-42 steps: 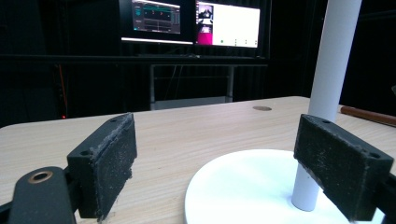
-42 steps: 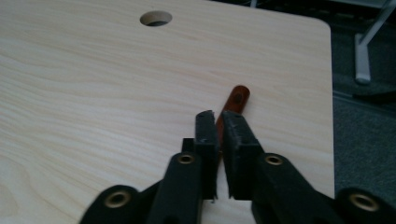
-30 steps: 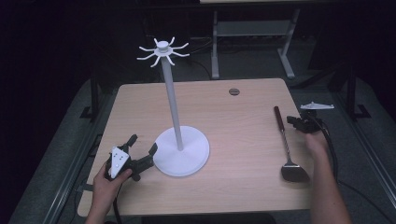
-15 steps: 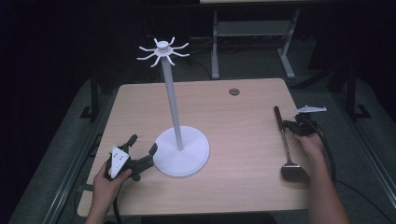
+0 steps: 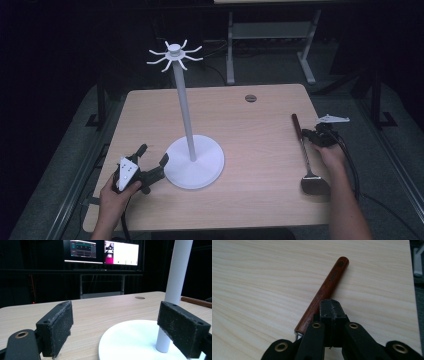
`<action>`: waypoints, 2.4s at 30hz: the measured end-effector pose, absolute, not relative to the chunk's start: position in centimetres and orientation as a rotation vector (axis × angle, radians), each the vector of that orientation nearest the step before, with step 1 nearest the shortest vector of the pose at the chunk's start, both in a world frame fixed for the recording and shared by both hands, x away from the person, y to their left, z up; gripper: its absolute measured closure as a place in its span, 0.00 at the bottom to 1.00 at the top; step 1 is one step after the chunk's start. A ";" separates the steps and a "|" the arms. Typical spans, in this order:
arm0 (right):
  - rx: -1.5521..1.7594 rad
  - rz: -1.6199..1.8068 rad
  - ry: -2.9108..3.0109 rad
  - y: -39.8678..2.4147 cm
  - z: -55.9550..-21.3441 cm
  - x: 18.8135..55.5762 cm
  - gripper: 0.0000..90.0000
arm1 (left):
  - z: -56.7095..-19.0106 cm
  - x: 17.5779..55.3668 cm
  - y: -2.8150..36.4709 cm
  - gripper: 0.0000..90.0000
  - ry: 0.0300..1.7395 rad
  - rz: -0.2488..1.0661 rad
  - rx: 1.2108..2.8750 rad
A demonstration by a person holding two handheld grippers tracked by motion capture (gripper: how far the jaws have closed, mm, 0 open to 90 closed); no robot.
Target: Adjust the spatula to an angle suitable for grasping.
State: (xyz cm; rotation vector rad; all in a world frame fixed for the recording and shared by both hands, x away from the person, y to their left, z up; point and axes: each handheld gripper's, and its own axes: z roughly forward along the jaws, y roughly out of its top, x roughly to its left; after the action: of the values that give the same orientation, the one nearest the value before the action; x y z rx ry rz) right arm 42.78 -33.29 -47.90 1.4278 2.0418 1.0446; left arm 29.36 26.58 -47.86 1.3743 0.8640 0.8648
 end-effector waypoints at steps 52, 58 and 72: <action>1.224 1.068 2.270 -27.2 -47.7 43.2 1.00 | -47.9 29.3 26.5 0.14 0.854 0.867 1.376; 1.172 1.057 2.312 -26.1 -47.6 43.2 1.00 | -47.9 29.3 26.5 0.14 0.854 0.866 1.374; 1.075 1.087 2.390 -23.6 -47.4 42.9 1.00 | -47.9 29.3 26.5 0.14 0.849 0.871 1.384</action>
State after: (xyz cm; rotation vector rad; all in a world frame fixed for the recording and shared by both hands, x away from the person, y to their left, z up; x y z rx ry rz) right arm 42.87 -23.63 -47.43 1.0751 2.3902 1.0873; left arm 29.32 26.54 -47.86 1.3841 0.8495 0.8705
